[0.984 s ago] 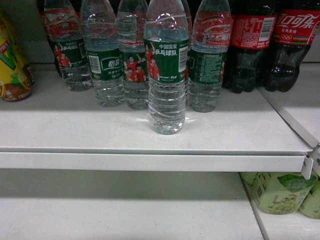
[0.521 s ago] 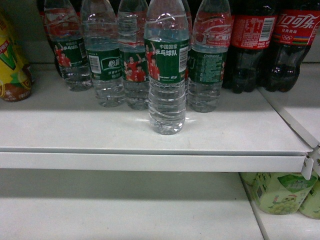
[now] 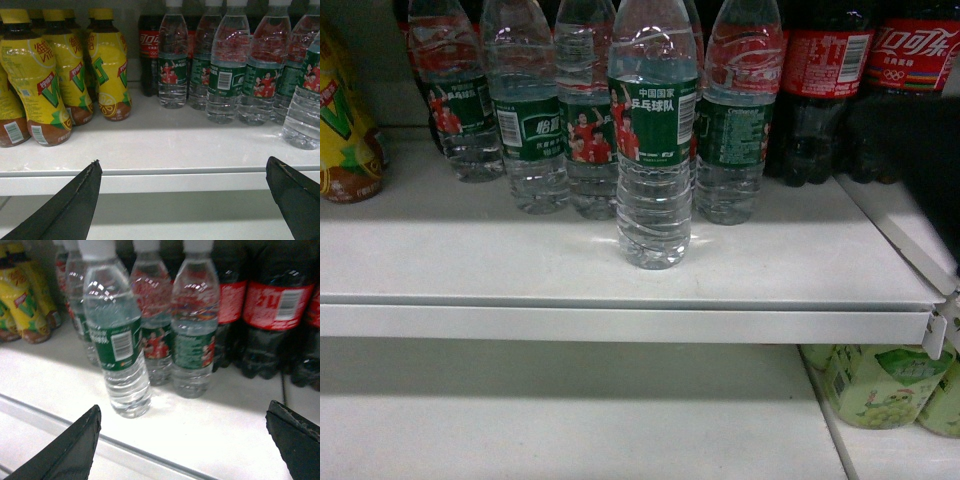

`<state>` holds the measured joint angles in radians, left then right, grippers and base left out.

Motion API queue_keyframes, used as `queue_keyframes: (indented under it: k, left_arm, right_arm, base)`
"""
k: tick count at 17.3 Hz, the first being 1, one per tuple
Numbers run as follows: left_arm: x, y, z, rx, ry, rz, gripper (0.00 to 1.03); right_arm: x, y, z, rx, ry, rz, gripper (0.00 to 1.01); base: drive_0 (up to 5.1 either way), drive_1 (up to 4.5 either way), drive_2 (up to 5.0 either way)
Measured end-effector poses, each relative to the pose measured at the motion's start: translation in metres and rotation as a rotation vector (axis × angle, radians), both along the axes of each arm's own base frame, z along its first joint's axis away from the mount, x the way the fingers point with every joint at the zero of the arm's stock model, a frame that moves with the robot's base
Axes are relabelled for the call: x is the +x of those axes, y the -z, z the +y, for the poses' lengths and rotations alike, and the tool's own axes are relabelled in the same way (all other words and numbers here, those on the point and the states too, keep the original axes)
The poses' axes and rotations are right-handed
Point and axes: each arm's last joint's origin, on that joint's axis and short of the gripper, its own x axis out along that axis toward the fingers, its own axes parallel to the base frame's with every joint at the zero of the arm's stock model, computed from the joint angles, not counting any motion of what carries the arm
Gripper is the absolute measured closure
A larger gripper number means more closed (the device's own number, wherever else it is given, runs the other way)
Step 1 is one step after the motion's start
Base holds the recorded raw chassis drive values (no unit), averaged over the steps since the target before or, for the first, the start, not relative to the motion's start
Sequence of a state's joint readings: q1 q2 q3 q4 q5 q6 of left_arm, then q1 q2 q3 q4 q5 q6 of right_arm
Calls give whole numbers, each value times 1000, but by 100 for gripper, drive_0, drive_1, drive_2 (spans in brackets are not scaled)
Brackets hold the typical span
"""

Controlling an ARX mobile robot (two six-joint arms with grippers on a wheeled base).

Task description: Move water from second to third shelf

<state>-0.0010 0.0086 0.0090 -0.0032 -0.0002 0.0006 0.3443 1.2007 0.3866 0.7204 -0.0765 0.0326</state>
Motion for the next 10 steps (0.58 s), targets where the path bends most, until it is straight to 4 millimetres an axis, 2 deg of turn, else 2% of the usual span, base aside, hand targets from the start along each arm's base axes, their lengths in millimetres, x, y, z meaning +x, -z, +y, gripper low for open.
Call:
queue_keyframes:
  k: [3,5,10]
  left_arm:
    - [0,0,0,0,0,0,5]
    - [0,0,0,0,0,0,5]
    - [0,0,0,0,0,0,5]
  right_arm:
    - [14,20,25,-28,-71,73,3]
    - [24,26,46,-29,-124,96,3]
    - [41,17,77,31,-167,103,3]
  base:
    - [0,0,0]
    - [0,0,0]
    - [0,0,0]
